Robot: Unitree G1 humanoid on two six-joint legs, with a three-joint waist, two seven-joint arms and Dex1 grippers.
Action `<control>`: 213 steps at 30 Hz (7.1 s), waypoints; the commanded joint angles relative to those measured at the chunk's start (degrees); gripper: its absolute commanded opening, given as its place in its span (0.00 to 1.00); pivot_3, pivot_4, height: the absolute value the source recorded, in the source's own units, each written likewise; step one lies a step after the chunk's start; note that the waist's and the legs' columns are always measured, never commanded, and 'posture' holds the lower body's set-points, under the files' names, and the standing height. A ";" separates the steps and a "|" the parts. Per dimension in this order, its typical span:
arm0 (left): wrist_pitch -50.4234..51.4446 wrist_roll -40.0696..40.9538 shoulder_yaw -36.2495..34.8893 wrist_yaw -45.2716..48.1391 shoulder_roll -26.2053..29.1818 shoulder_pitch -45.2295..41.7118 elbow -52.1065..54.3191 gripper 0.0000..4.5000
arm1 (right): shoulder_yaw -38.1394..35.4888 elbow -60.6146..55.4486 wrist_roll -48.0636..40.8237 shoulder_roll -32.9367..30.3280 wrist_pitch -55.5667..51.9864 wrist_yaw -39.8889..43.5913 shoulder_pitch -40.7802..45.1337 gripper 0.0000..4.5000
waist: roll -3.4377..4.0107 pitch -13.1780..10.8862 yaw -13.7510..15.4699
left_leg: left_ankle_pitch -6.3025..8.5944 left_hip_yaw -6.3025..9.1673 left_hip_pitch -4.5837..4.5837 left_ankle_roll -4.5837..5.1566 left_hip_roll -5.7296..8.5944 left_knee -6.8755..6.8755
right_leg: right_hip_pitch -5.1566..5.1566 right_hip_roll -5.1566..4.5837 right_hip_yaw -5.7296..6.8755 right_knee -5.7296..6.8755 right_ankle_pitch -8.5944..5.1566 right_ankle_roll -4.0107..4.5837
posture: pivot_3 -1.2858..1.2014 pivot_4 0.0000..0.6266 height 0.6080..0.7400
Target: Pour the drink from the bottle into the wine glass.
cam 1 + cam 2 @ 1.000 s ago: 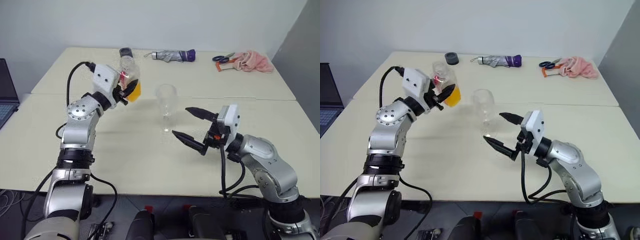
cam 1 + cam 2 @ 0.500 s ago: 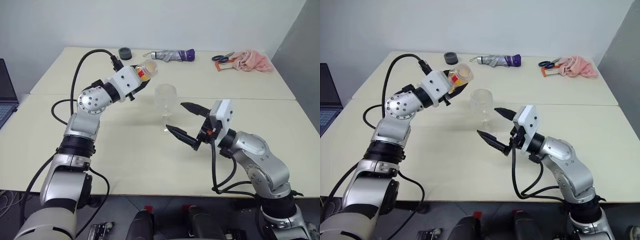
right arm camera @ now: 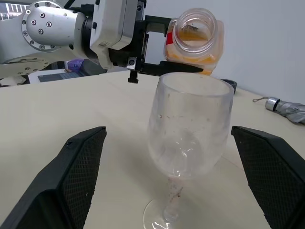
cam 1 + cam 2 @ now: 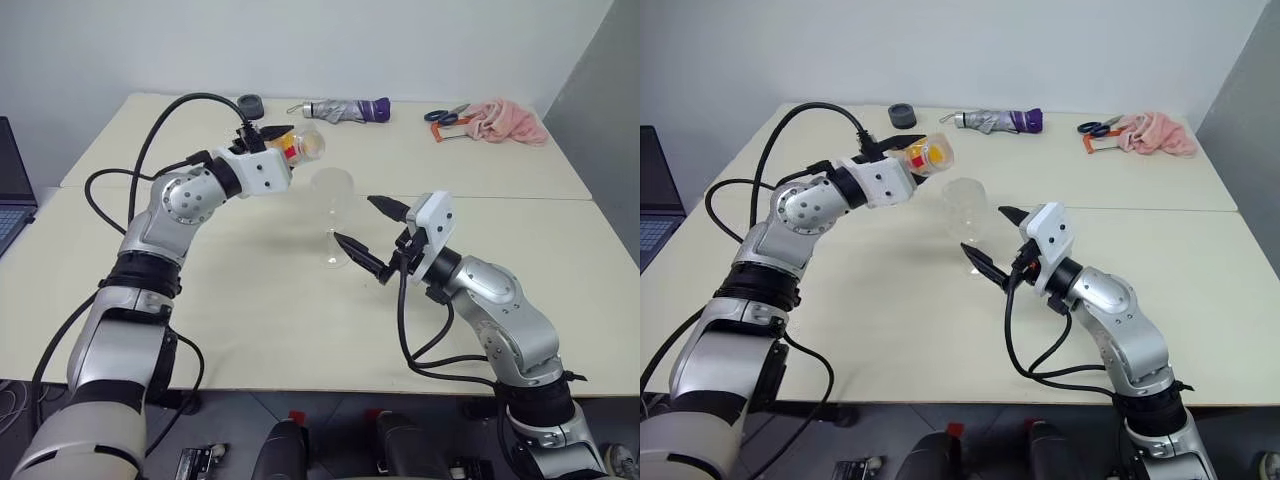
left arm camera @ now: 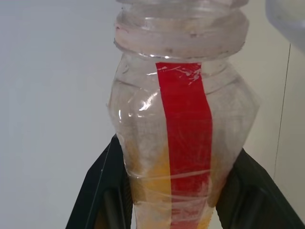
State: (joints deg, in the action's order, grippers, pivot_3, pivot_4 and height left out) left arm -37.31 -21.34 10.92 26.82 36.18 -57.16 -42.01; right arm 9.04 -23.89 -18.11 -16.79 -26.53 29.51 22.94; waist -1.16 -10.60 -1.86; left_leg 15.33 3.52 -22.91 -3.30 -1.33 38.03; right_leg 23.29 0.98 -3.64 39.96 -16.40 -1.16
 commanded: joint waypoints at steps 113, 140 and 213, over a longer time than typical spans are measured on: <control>-12.22 -22.12 10.99 -24.47 5.63 -16.77 -11.07 0.39 | 1.78 -7.79 0.88 -0.01 11.50 1.27 -13.83 1.00 | 0.00 0.00 0.00 | -0.01 -0.04 0.02 -0.01 0.03 0.05 | 0.00 -0.03 0.00 0.08 0.00 0.00 | 0.52 0.24 1.00; -12.84 -23.77 12.26 -26.43 5.72 -17.75 -12.49 0.39 | 2.41 -7.69 0.82 0.11 11.38 1.32 -13.78 1.00 | 0.00 0.00 0.00 | -0.01 -0.04 0.03 -0.01 0.03 0.07 | 0.00 -0.03 0.00 0.11 0.00 0.00 | 0.52 0.24 1.00; 46.66 32.26 -19.63 -1.35 -7.42 12.95 21.86 0.38 | 1.33 -7.38 -8.26 -7.31 -1.80 10.18 -4.73 1.00 | 0.00 0.01 -1.32 | -0.01 0.00 0.13 0.00 -0.13 0.52 | 0.00 -0.04 -0.10 0.72 0.00 0.01 | 0.52 0.24 1.00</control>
State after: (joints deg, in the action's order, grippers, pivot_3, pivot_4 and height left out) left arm 5.38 8.33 -5.94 26.50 28.21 -45.59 -24.23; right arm 11.21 -29.04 -23.33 -24.26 -25.83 38.77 15.56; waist -1.16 -10.59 -3.17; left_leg 15.33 3.54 -22.78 -3.30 -1.48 38.66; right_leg 23.29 0.94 -3.74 40.81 -16.41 -1.14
